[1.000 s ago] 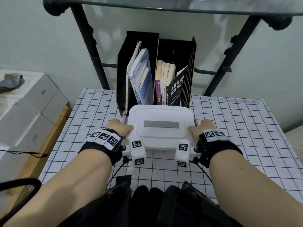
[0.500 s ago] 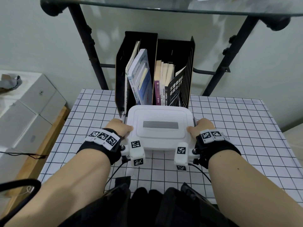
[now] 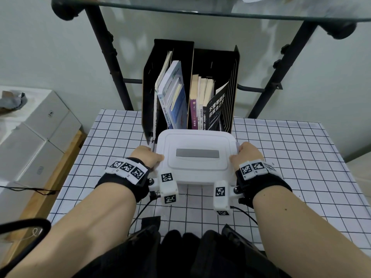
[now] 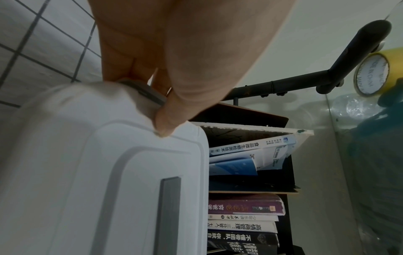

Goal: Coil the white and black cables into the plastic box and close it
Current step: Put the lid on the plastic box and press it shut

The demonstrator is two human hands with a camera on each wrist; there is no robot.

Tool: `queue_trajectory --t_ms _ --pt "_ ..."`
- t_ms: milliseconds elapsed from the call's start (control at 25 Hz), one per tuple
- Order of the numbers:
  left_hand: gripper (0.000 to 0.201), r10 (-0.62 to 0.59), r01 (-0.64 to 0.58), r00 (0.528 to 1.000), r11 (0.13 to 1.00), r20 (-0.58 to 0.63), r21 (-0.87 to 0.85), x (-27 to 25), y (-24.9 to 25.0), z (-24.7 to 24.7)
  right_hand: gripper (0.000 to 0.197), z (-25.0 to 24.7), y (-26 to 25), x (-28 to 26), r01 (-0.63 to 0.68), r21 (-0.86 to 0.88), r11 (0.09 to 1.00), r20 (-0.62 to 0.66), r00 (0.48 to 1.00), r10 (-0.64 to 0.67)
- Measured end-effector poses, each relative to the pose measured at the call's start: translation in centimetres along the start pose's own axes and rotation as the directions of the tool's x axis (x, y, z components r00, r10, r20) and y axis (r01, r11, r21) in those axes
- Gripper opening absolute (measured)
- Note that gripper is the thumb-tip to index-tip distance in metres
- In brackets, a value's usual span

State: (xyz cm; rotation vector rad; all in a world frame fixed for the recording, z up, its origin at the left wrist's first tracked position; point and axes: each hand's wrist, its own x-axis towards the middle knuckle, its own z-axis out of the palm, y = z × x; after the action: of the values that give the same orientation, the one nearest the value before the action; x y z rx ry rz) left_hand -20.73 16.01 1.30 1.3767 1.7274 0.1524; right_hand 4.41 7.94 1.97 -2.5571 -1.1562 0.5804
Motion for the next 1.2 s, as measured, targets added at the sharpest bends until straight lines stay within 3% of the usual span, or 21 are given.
queue_trajectory --t_ms 160,400,520,680,880,1040,1200 --pt "0.033 -0.012 0.012 1.0 0.997 -0.009 -0.074 0.26 -0.26 0.17 0.017 -0.14 -0.21 0.02 0.022 -0.056 0.998 0.003 1.0 -0.022" --pt "0.034 -0.012 0.01 1.0 0.991 -0.011 -0.136 0.75 -0.54 0.24 0.01 -0.23 -0.2 0.09 0.055 -0.064 0.996 0.009 0.998 -0.055" --pt "0.034 -0.016 0.016 1.0 0.993 0.001 -0.117 0.73 -0.51 0.12 0.008 -0.37 -0.18 -0.05 0.067 -0.062 0.996 -0.006 0.998 -0.067" --pt "0.033 -0.014 0.016 1.0 0.994 0.011 -0.104 0.72 -0.38 0.03 0.027 -0.51 -0.24 -0.19 0.089 -0.092 0.992 -0.01 0.996 -0.09" --pt "0.034 -0.005 0.006 1.0 0.999 0.006 -0.05 0.5 -0.19 -0.14 0.009 -0.33 -0.2 0.01 0.095 -0.113 0.989 -0.006 0.995 -0.097" --pt "0.034 -0.003 0.003 1.0 1.0 0.01 -0.028 0.3 0.0 -0.13 0.021 0.0 -0.3 0.14 0.128 -0.203 0.971 0.005 0.992 -0.13" --pt "0.035 0.0 0.0 1.0 1.0 0.008 -0.006 0.23 -0.05 -0.14 0.021 0.11 -0.41 0.28 0.127 -0.221 0.967 0.003 0.992 -0.13"
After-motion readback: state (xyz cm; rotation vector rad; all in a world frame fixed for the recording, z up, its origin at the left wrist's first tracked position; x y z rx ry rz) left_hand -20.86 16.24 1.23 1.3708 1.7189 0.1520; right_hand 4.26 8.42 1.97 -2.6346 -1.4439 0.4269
